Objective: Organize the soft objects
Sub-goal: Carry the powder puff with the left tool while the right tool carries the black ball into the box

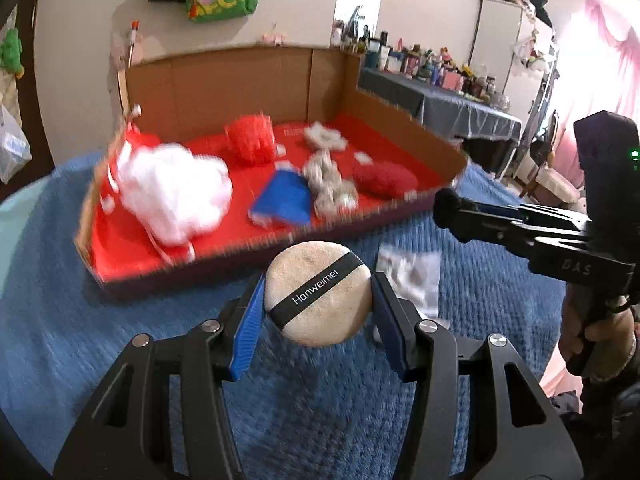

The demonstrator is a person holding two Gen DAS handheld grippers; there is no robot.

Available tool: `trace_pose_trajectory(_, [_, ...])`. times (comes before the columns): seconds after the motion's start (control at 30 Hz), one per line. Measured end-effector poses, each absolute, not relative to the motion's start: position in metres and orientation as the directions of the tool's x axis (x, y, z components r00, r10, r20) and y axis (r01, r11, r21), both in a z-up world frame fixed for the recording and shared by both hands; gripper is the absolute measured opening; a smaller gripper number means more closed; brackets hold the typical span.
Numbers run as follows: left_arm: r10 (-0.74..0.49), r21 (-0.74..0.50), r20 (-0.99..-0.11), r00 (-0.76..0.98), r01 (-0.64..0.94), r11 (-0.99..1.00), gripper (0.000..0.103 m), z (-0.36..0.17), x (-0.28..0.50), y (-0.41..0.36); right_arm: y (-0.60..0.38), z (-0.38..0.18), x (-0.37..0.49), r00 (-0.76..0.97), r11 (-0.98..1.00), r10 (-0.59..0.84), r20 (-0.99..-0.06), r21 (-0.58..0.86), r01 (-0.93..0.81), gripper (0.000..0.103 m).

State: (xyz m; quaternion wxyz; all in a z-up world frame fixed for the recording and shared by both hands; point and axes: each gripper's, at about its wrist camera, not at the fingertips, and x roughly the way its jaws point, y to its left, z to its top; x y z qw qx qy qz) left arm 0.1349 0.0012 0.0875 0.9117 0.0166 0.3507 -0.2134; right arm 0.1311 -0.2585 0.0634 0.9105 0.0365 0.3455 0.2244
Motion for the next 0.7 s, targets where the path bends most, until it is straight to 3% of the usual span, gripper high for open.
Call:
trace_pose_trajectory(0.2, [-0.373,-0.094,-0.623,0.688,0.407,0.909,0.050,0.130,0.180,0.014,-0.241,0.098,0.165,0.668,0.879,0.460,-0.585,0.193,-0.437,0.034])
trace_pose_trajectory(0.33, [-0.341,-0.065,-0.666,0.663,0.404,0.912,0.050,0.141,0.230,0.019,-0.224,0.115,0.213,0.645,0.867,0.469,-0.603,0.176,-0.466,0.034])
trace_pose_trajectory(0.7, [-0.232,-0.040,-0.841,0.489,0.372,0.927,0.050,0.105,0.356,0.028,-0.187,0.086,0.348,0.466,0.874,0.408,-0.786,0.189,-0.447,0.034])
